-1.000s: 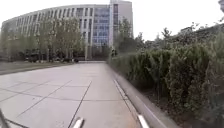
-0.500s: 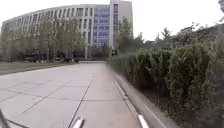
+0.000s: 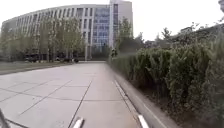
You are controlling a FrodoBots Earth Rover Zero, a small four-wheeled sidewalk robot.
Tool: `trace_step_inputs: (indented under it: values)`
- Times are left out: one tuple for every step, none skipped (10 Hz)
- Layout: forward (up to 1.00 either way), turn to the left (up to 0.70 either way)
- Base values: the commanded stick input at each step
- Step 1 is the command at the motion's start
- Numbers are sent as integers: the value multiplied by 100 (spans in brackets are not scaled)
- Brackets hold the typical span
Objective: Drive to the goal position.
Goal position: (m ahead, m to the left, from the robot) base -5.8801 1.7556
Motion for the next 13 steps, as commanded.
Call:
trace_step_inputs:
  values:
    - [1, 0]
    - [0, 0]
    - [0, 0]
    - [0, 0]
    - [0, 0]
    - [0, 0]
    - [0, 0]
    - [0, 0]
    - [0, 0]
    - [1, 0]
    - [2, 0]
    - [3, 0]
    - [2, 0]
